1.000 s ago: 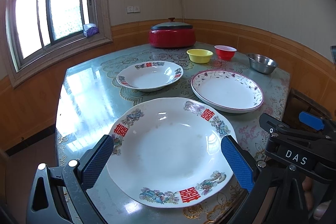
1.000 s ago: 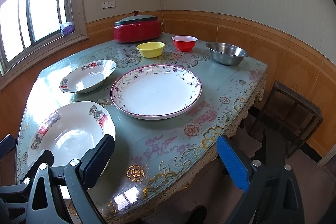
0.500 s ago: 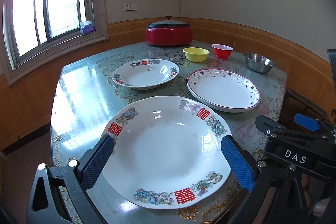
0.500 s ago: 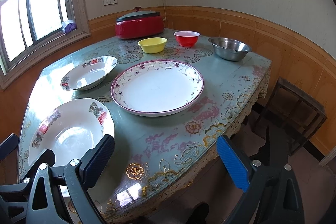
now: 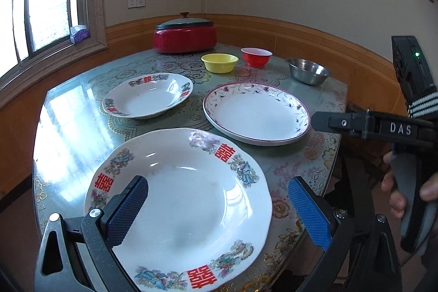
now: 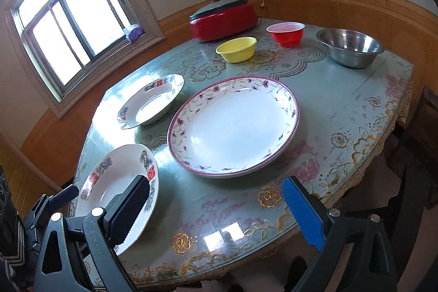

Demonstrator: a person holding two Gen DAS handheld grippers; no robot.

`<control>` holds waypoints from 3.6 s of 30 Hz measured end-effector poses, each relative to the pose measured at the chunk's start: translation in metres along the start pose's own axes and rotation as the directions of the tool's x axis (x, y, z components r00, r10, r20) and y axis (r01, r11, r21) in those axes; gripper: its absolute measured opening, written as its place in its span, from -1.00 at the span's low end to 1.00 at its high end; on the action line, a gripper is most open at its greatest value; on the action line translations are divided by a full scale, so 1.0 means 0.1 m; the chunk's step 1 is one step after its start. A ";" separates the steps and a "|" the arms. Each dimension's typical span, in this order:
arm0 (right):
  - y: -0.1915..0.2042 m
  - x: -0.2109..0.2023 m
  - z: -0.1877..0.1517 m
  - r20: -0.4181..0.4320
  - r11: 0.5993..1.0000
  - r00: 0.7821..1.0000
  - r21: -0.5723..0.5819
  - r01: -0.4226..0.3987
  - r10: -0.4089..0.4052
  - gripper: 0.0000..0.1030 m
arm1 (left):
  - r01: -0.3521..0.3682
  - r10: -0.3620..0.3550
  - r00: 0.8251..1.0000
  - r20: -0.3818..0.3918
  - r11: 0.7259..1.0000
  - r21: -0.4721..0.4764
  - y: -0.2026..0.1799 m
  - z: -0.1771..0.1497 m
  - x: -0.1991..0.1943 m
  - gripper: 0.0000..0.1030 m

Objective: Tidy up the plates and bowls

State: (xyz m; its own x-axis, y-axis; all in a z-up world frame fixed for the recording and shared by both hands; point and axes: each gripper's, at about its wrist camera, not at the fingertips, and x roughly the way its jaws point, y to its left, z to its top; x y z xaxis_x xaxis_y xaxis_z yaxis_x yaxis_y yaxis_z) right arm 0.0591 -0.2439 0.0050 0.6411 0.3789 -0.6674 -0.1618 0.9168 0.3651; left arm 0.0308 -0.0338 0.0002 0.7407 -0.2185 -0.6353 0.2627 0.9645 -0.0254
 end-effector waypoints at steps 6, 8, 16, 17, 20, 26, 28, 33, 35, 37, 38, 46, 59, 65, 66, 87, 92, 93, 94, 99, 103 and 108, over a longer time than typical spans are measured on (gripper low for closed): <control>-0.46 0.22 0.35 -0.073 1.000 0.997 0.003 -0.024 0.025 0.88 | 0.059 -0.059 0.998 -0.023 0.998 -0.021 -0.23 0.22 0.26 0.99; -0.63 0.30 0.48 -0.091 0.999 0.995 0.012 -0.044 0.045 0.75 | 0.064 -0.066 0.998 -0.021 0.997 -0.049 -0.26 0.29 0.36 0.99; -1.06 0.79 0.88 -0.196 0.995 0.978 -0.059 -0.082 0.069 0.21 | -0.002 -0.004 0.999 -0.035 0.983 -0.183 -0.35 0.54 0.65 0.99; -1.07 0.85 0.91 -0.211 0.993 0.974 -0.074 -0.096 0.078 0.14 | -0.008 -0.001 0.999 -0.042 0.979 -0.202 -0.35 0.56 0.68 0.99; -1.07 1.02 1.00 -0.244 0.984 0.966 -0.132 -0.116 0.082 -0.08 | -0.037 0.026 0.998 -0.048 0.969 -0.243 -0.40 0.61 0.75 0.99; -1.08 1.33 1.17 -0.292 0.958 0.954 -0.244 -0.148 0.073 -0.39 | -0.141 0.119 0.988 -0.093 0.952 -0.273 -0.52 0.66 0.89 0.99; -1.06 1.42 1.22 -0.311 0.945 0.948 -0.283 -0.162 0.070 -0.45 | -0.184 0.157 0.981 -0.117 0.943 -0.278 -0.56 0.67 0.93 0.99; -0.94 1.55 1.25 -0.353 0.873 0.934 -0.436 -0.221 0.060 -0.54 | -0.253 0.209 0.964 -0.162 0.911 -0.327 -0.66 0.65 1.02 1.00; -0.88 1.56 1.25 -0.356 0.827 0.933 -0.509 -0.238 0.049 -0.54 | -0.273 0.222 0.958 -0.180 0.900 -0.340 -0.71 0.64 1.05 0.99; -0.84 1.56 1.25 -0.360 0.784 0.932 -0.568 -0.251 0.037 -0.54 | -0.291 0.236 0.952 -0.194 0.894 -0.341 -0.77 0.64 1.07 0.96; -0.83 1.57 1.26 -0.364 0.764 0.931 -0.590 -0.261 0.037 -0.54 | -0.299 0.242 0.949 -0.201 0.893 -0.335 -0.80 0.64 1.09 0.95; -0.82 1.60 1.32 -0.385 0.652 0.922 -0.691 -0.311 0.032 -0.53 | -0.281 0.208 0.947 -0.247 0.907 -0.314 -0.88 0.60 1.21 0.80; -0.86 1.68 1.43 -0.341 0.666 0.937 -0.716 -0.208 -0.075 -0.52 | -0.151 0.099 0.978 -0.184 0.944 -0.295 -0.72 0.67 1.34 0.60; -0.94 1.71 1.47 -0.384 0.702 0.923 -0.662 -0.265 -0.014 -0.52 | -0.165 0.106 0.975 -0.196 0.935 -0.314 -0.71 0.71 1.40 0.48; -0.96 1.72 1.48 -0.394 0.704 0.919 -0.653 -0.280 0.001 -0.52 | -0.179 0.119 0.973 -0.198 0.930 -0.321 -0.70 0.71 1.41 0.48; -0.90 1.72 1.44 -0.415 0.511 0.908 -0.769 -0.385 0.059 -0.30 | -0.541 0.438 0.841 -0.317 0.675 -0.501 -0.96 0.57 1.59 -0.40; -0.91 1.73 1.42 -0.387 0.525 0.919 -0.768 -0.367 0.077 -0.30 | -0.596 0.493 0.802 -0.337 0.634 -0.493 -1.05 0.57 1.56 -0.53; -0.91 1.73 1.41 -0.383 0.527 0.920 -0.767 -0.366 0.082 -0.30 | -0.601 0.497 0.799 -0.339 0.628 -0.494 -1.07 0.56 1.55 -0.53; -0.90 1.74 1.41 -0.379 0.527 0.922 -0.768 -0.364 0.084 -0.30 | -0.606 0.501 0.795 -0.342 0.622 -0.496 -1.08 0.56 1.54 -0.53; -0.83 1.76 1.40 -0.368 0.499 0.926 -0.788 -0.360 0.088 -0.30 | -0.626 0.520 0.778 -0.351 0.603 -0.494 -1.16 0.55 1.53 -0.52; -0.77 1.78 1.40 -0.362 0.467 0.927 -0.807 -0.362 0.093 -0.30 | -0.633 0.526 0.772 -0.356 0.592 -0.498 -1.19 0.55 1.52 -0.51; -0.72 1.81 1.39 -0.361 0.438 0.927 -0.820 -0.368 0.104 -0.30 | -0.629 0.525 0.774 -0.354 0.575 -0.523 -1.21 0.51 1.47 -0.49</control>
State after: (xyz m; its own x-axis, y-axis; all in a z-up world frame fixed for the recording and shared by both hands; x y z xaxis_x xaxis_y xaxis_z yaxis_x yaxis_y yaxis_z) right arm 0.2905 -0.2586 -0.0516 0.3069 0.4918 -0.8148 -0.9222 0.3652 -0.1269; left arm 0.1392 -0.1902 -0.0510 0.4920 0.3899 -0.7784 -0.6384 0.7695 -0.0181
